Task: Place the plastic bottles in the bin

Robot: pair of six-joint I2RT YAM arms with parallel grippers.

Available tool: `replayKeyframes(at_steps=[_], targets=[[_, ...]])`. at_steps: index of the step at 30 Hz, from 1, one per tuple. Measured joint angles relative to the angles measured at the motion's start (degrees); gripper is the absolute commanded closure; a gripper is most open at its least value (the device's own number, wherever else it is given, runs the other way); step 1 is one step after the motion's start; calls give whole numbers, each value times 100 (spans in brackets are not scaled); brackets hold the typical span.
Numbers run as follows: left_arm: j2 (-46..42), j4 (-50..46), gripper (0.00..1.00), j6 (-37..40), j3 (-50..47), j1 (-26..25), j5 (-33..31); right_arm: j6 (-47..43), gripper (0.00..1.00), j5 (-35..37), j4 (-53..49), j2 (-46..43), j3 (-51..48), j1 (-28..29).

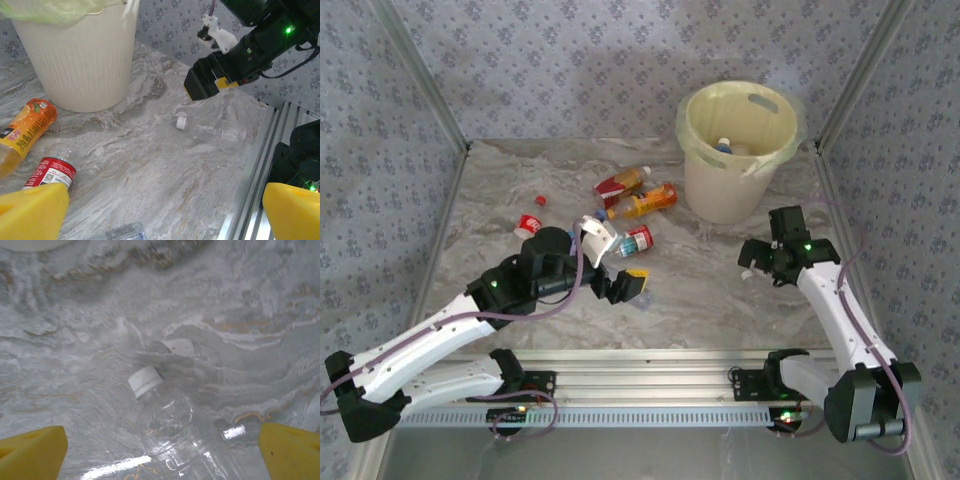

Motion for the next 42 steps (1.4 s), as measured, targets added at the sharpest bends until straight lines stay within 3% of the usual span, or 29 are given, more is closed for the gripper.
replayKeyframes(at_steps=[11, 24, 31, 42], targets=[[2, 133, 0, -55, -74, 26, 111, 688, 0, 273, 9, 0, -699, 369], [85, 258, 0, -164, -76, 87, 216, 824, 0, 240, 175, 109, -1008, 573], [129, 260, 0, -199, -79, 87, 240, 866, 5, -118, 337, 396, -1062, 977], [131, 269, 0, -267, -81, 87, 278, 1058, 16, 4, 339, 970, -1062, 1580]])
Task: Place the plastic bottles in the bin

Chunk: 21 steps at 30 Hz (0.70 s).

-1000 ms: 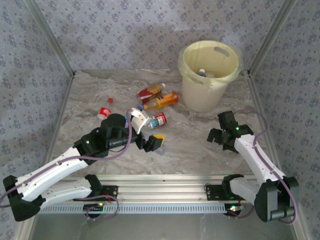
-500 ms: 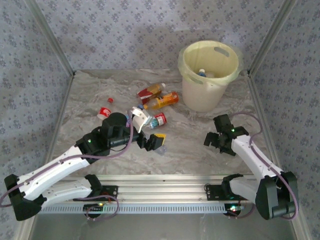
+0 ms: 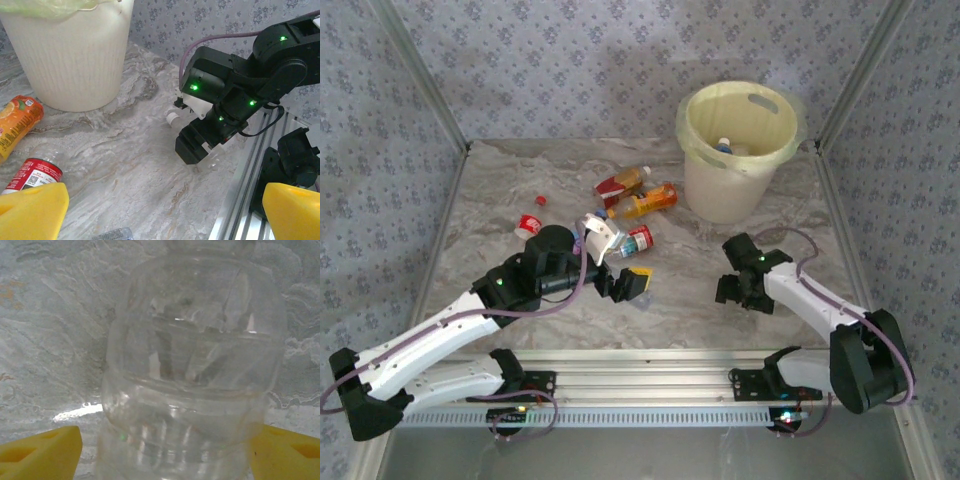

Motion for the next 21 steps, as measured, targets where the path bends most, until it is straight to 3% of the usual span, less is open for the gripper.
replayKeyframes(at_steps=[9, 21], targets=[[0, 7, 0, -57, 0, 0, 48, 151, 17, 184, -4, 85, 0, -2], [37, 28, 0, -57, -4, 0, 85, 173, 31, 201, 153, 199, 0, -39]])
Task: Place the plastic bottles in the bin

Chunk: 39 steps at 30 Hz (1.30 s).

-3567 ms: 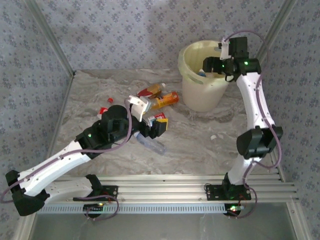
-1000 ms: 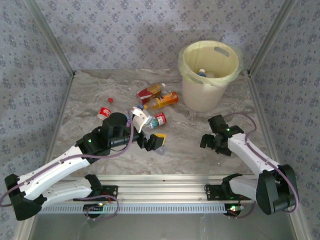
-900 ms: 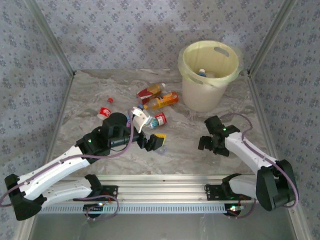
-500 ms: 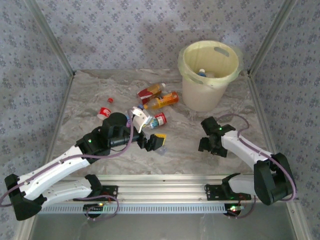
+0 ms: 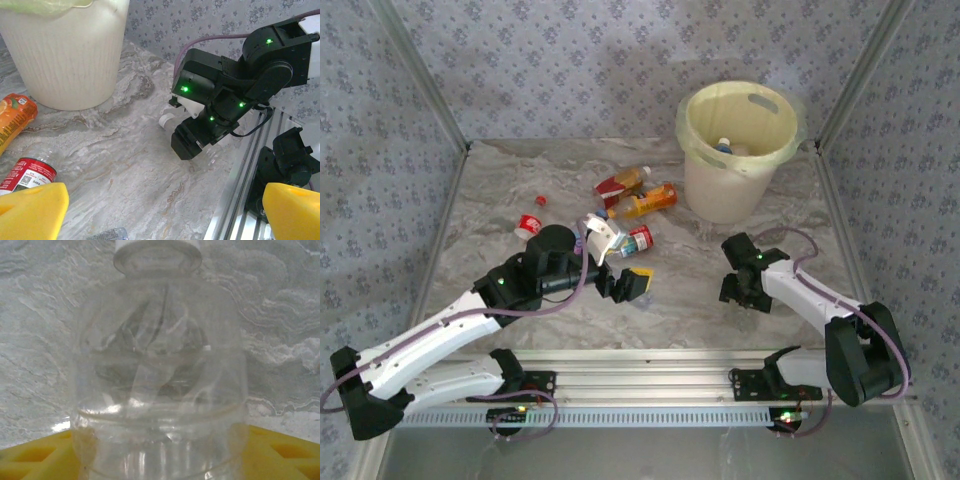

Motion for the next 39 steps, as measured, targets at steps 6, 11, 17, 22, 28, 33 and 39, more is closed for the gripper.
replayKeyframes(at_steps=[6, 11, 17, 22, 28, 33, 39], targets=[[-2, 2, 0, 0, -4, 0, -2, -26, 39, 149, 72, -48, 0, 0], [-7, 2, 0, 2, -4, 0, -4, -214, 40, 308, 170, -535, 0, 11], [-11, 11, 0, 24, -4, 0, -50, -789, 43, 354, 319, -1506, 190, 105], [11, 286, 0, 20, -4, 0, -140, -1246, 44, 387, 503, -2068, 597, 109], [168, 686, 0, -90, -4, 2, -203, -1766, 45, 389, 678, -2179, 1491, 114], [190, 1073, 0, -254, -4, 17, -267, -2194, 46, 378, 802, -1799, 2538, 107], [192, 1563, 0, -417, -2, 37, -361, -2605, 46, 199, 1093, -1104, 3600, -52]])
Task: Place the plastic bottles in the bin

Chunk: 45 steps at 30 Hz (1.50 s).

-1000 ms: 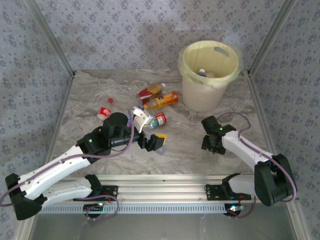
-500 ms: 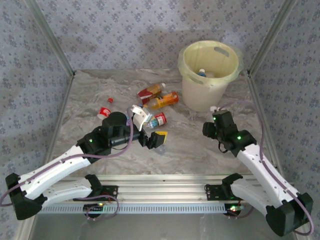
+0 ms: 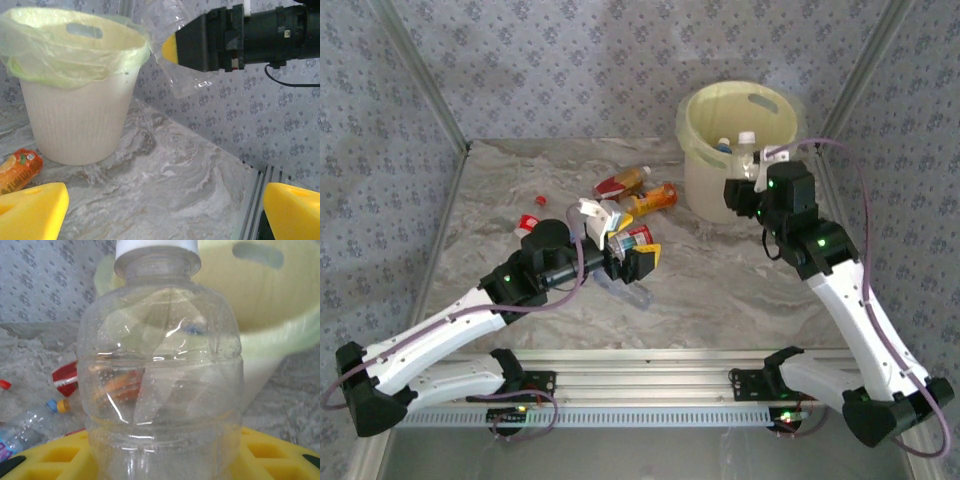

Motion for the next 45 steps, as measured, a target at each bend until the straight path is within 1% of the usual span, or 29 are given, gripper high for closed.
replayKeyframes(at_steps=[11, 18, 25, 36, 40, 43, 45], targets=[[157, 645, 0, -343, 201, 33, -98, -538, 46, -527, 157, 1729, 2039, -575], [247, 658, 0, -546, 356, 37, -138, -776, 46, -973, 2, 2723, 3191, -929], [247, 658, 0, -750, 363, 37, -232, -887, 44, -1366, -479, 3700, 4253, -1318], [247, 629, 0, -1049, 363, 37, -442, -901, 42, -1794, -1169, 4992, 4962, -1639], [245, 516, 0, -1091, 365, 37, -496, -896, 37, -1886, -1384, 5169, 4975, -1663], [234, 422, 0, -1128, 365, 37, -553, -874, 29, -1923, -1482, 5187, 4981, -1663], [201, 343, 0, -1134, 365, 37, -575, -870, 26, -1939, -1526, 5187, 5007, -1663]])
